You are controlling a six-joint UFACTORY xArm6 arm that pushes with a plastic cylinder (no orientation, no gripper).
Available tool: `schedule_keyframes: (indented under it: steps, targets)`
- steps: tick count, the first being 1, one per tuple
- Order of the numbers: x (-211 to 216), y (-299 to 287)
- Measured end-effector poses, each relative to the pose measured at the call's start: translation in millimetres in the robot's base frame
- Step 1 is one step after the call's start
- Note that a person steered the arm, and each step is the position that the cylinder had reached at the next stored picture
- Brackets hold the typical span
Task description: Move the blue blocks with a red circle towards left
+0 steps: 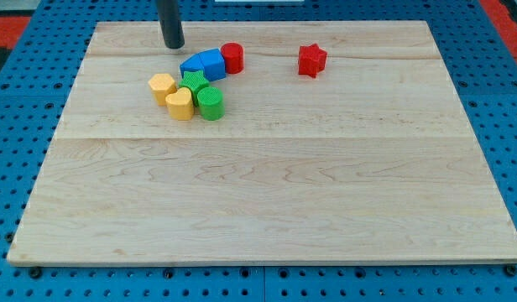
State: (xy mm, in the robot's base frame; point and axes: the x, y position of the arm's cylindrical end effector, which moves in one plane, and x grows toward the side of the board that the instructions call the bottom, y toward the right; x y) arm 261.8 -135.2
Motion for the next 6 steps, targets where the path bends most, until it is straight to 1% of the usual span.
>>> schedule_keyframes:
  steps: [1,6]
  targets:
    - [7,14]
    - [8,4]
